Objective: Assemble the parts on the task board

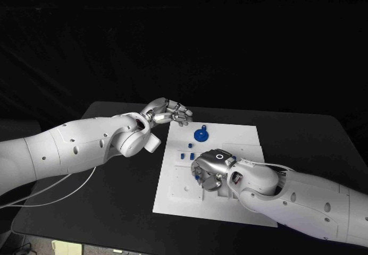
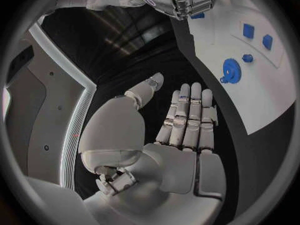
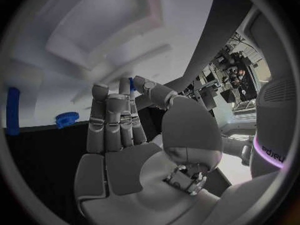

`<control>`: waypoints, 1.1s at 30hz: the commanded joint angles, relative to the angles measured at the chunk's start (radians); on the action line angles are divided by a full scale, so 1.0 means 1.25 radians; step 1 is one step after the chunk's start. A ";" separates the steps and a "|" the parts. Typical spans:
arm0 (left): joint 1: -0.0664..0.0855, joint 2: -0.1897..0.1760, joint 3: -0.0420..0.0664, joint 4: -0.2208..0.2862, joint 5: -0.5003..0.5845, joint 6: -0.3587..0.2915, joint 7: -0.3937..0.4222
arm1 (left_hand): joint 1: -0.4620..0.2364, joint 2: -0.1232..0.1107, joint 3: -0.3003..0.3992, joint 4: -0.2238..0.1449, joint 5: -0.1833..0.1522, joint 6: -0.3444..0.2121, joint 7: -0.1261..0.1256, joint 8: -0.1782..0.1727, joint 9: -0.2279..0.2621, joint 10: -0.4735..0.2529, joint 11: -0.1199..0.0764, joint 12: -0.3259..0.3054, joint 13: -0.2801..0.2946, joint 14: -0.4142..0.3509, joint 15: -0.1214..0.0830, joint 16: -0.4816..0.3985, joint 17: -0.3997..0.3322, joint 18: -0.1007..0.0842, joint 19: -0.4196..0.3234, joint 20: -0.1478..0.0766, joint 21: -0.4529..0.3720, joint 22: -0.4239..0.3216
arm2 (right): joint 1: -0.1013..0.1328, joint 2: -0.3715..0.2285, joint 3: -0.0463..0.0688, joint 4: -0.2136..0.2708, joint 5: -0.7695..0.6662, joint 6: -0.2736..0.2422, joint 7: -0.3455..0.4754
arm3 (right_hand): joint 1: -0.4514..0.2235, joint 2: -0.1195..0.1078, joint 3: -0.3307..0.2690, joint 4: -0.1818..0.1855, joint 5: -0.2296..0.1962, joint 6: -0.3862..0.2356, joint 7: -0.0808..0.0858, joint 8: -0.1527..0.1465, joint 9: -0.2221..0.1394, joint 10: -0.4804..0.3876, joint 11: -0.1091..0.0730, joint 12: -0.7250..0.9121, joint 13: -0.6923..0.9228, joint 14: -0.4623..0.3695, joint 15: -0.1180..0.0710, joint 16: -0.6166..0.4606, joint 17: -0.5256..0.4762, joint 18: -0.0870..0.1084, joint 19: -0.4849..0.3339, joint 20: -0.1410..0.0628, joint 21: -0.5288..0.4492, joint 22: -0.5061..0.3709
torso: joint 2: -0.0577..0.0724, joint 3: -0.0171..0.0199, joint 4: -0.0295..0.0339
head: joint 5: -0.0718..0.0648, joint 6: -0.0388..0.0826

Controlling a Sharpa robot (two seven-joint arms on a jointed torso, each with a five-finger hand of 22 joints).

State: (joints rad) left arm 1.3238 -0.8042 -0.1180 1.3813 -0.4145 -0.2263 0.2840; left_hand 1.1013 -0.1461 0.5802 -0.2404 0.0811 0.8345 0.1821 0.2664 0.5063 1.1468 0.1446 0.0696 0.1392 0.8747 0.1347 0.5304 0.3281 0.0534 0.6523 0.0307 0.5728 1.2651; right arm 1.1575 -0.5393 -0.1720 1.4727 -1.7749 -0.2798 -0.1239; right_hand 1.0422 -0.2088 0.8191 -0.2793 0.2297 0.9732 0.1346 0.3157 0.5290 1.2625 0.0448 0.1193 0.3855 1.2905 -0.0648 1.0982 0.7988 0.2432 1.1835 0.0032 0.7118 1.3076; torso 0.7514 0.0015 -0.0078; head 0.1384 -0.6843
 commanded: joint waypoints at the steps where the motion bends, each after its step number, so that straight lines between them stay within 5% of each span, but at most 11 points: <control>1: 0.000 0.000 0.000 0.002 0.002 0.013 0.006 | 0.000 0.007 -0.001 0.004 0.004 -0.006 -0.001 0.002 -0.001 -0.006 0.000 0.000 -0.001 0.006 0.001 -0.004 0.001 0.013 0.000 0.004 -0.003 0.001 | -0.005 -0.009 -0.004 -0.001 0.055 -0.038 0.018 | 0.001 -0.025 -0.045 -0.008 0.028 -0.039 0.016 -0.020 -0.008 -0.043 0.020 -0.030 -0.016 0.002 0.017 -0.004 -0.003 0.015 -0.008 0.000 -0.004 0.014 | 0.000 0.0003 -0.0012 | 0.000 0.001; 6: 0.000 0.000 0.000 0.001 0.002 0.014 0.006 | 0.000 0.007 -0.001 0.004 0.004 -0.006 -0.001 0.002 -0.001 -0.006 0.000 0.000 -0.001 0.006 0.001 -0.005 0.001 0.013 0.000 0.004 -0.004 0.002 | -0.005 -0.023 -0.004 0.011 0.088 -0.067 0.027 | 0.010 -0.042 -0.113 -0.007 0.028 -0.066 0.028 -0.032 -0.013 -0.107 0.043 -0.045 -0.043 -0.001 0.039 -0.004 -0.004 0.015 -0.015 0.003 -0.008 0.013 | 0.000 0.0014 -0.0009 | -0.001 0.003; 14: 0.000 0.002 0.000 -0.003 0.003 0.017 0.005 | 0.000 0.007 -0.001 0.004 0.004 -0.007 -0.001 0.002 -0.001 -0.006 0.000 0.000 -0.001 0.006 0.001 -0.005 0.002 0.013 0.000 0.004 -0.004 0.002 | 0.001 -0.058 0.004 0.049 0.123 -0.078 0.029 | 0.027 -0.040 -0.123 -0.004 0.035 -0.063 0.026 -0.029 -0.012 -0.123 0.048 -0.042 -0.057 0.000 0.044 0.001 -0.004 0.015 -0.010 0.003 -0.009 0.011 | -0.001 0.0025 -0.0015 | -0.006 0.014; 15: 0.000 0.003 0.000 -0.002 0.004 0.018 0.005 | -0.001 0.007 -0.001 0.005 0.003 -0.007 -0.001 0.002 -0.001 -0.006 0.000 0.000 -0.002 0.006 0.001 -0.005 0.002 0.013 0.000 0.004 -0.004 0.002 | 0.001 -0.066 0.014 0.059 0.123 -0.080 0.029 | 0.030 -0.039 -0.122 -0.004 0.034 -0.062 0.026 -0.029 -0.012 -0.122 0.047 -0.041 -0.058 0.001 0.043 0.002 -0.004 0.015 -0.009 0.003 -0.009 0.011 | -0.001 0.0024 -0.0010 | -0.008 0.016; 16: 0.000 0.003 0.000 -0.002 0.004 0.020 0.005 | -0.002 0.008 -0.001 0.005 0.003 -0.007 -0.001 0.002 -0.001 -0.006 0.001 0.000 -0.002 0.006 0.001 -0.006 0.002 0.012 0.000 0.004 -0.004 0.002 | 0.001 -0.076 0.035 0.072 0.136 -0.080 0.031 | 0.038 -0.033 -0.118 -0.004 0.032 -0.063 0.026 -0.029 -0.012 -0.118 0.046 -0.040 -0.059 0.002 0.042 0.003 -0.003 0.015 -0.007 0.002 -0.009 0.011 | 0.000 0.0022 -0.0004 | -0.010 0.019; 19: 0.000 0.003 0.000 -0.005 0.004 0.019 0.006 | -0.002 0.008 -0.002 0.006 0.003 -0.007 -0.001 0.002 -0.002 -0.006 0.001 0.000 -0.002 0.006 0.001 -0.006 0.002 0.012 0.000 0.004 -0.004 0.002 | 0.001 -0.099 0.064 0.093 0.155 -0.078 0.035 | 0.049 -0.029 -0.111 -0.003 0.022 -0.060 0.025 -0.027 -0.012 -0.111 0.045 -0.038 -0.061 0.004 0.041 0.007 -0.002 0.015 -0.003 0.001 -0.008 0.011 | 0.000 0.0028 -0.0003 | -0.011 0.022; 21: 0.000 0.002 0.000 -0.007 0.004 0.017 0.008 | -0.002 0.008 -0.002 0.006 0.003 -0.007 -0.001 0.002 -0.002 -0.006 0.001 0.000 -0.002 0.006 0.001 -0.006 0.002 0.012 0.000 0.004 -0.005 0.002 | 0.002 -0.120 0.097 0.115 0.179 -0.047 0.037 | 0.047 -0.027 -0.111 -0.001 0.024 -0.059 0.025 -0.026 -0.012 -0.108 0.044 -0.037 -0.062 0.005 0.040 0.010 -0.001 0.015 -0.001 0.001 -0.007 0.012 | 0.000 0.0025 -0.0012 | -0.012 0.024; 22: 0.000 0.002 0.000 -0.008 0.004 0.016 0.009 | -0.002 0.008 -0.002 0.006 0.003 -0.007 -0.001 0.002 -0.002 -0.006 0.001 0.000 -0.002 0.006 0.001 -0.006 0.003 0.012 0.000 0.004 -0.005 0.002 | 0.005 -0.128 0.105 0.124 0.184 -0.032 0.036 | 0.046 -0.027 -0.112 0.000 0.025 -0.058 0.025 -0.026 -0.012 -0.107 0.044 -0.037 -0.063 0.006 0.040 0.011 -0.001 0.015 0.000 0.001 -0.007 0.012 | -0.001 0.0021 -0.0019 | -0.012 0.024; 25: 0.000 0.002 0.000 -0.013 0.004 0.012 0.012 | -0.002 0.008 -0.002 0.005 0.003 -0.008 -0.001 0.002 -0.002 -0.007 0.001 0.000 -0.002 0.006 0.001 -0.007 0.003 0.013 0.000 0.004 -0.005 0.002 | 0.022 -0.155 0.122 0.141 0.213 0.007 0.037 | 0.037 -0.016 -0.120 0.002 0.041 -0.045 0.020 -0.018 -0.007 -0.094 0.040 -0.032 -0.063 0.009 0.037 0.017 0.002 0.015 0.006 0.000 -0.003 0.014 | 0.000 0.0015 -0.0039 | -0.013 0.030; 29: 0.000 0.001 0.000 -0.016 0.004 0.015 0.014 | -0.001 0.007 -0.002 0.005 0.003 -0.008 0.000 0.002 -0.002 -0.007 0.001 -0.001 -0.003 0.006 0.001 -0.007 0.003 0.013 0.000 0.004 -0.005 0.003 | 0.052 -0.184 0.124 0.128 0.280 0.100 0.061 | 0.028 -0.011 -0.138 -0.005 0.057 -0.046 0.018 -0.017 -0.003 -0.092 0.039 -0.036 -0.068 0.008 0.035 0.021 0.003 0.015 0.006 -0.003 -0.001 0.014 | -0.001 0.0010 -0.0028 | -0.015 0.035; 33: 0.000 0.001 0.000 -0.018 0.005 0.016 0.015 | -0.001 0.008 -0.001 0.005 0.004 -0.008 0.000 0.002 -0.002 -0.007 0.001 0.000 -0.003 0.006 0.001 -0.007 0.003 0.013 0.000 0.004 -0.005 0.003 | 0.061 -0.203 0.125 0.114 0.289 0.109 0.061 | 0.023 0.012 -0.161 -0.009 0.067 -0.065 0.027 -0.026 -0.005 -0.104 0.045 -0.042 -0.077 0.004 0.041 0.024 0.004 0.015 0.003 -0.004 -0.002 0.015 | 0.000 0.0021 -0.0008 | -0.013 0.037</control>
State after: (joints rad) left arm 1.3235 -0.8036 -0.1180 1.3581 -0.4137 -0.2204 0.2847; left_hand 1.1013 -0.1461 0.5778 -0.2381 0.0811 0.8319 0.1795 0.2664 0.5055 1.1468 0.1446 0.0696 0.1375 0.8747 0.1347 0.5265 0.3309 0.0512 0.6523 0.0307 0.5728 1.2667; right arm 1.2344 -0.7934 -0.0157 1.6167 -1.4709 -0.2209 -0.0691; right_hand 1.0714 -0.2000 0.6225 -0.2896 0.3069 0.8962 0.1672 0.2864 0.5230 1.1738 0.0630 0.0694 0.2904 1.2991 -0.0177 1.1221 0.8028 0.2320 1.1864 0.0050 0.7063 1.3074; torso 0.7506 0.0035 -0.0112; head 0.1205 -0.6398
